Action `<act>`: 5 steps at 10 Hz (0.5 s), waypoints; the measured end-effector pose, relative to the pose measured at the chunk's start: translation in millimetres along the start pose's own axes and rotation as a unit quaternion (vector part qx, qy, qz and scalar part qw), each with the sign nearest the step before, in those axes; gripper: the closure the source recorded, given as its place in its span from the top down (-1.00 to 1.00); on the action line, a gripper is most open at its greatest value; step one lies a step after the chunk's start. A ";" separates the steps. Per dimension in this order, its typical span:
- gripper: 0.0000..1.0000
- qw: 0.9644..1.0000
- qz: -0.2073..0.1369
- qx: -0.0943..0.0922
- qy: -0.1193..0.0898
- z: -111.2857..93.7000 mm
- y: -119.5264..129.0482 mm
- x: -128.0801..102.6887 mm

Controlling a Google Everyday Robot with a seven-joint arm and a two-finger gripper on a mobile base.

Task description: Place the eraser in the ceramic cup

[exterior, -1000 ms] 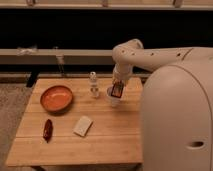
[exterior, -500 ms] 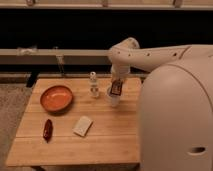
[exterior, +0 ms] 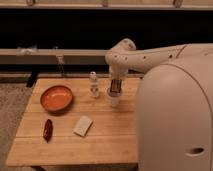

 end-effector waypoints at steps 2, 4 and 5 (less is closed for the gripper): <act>-0.32 1.000 -0.003 0.001 -0.009 7.3 -4.3 -3.5; 0.09 1.000 -0.007 0.002 -0.021 12.8 -6.6 -13.0; 0.29 1.000 -0.008 0.002 -0.024 14.8 -5.2 -15.5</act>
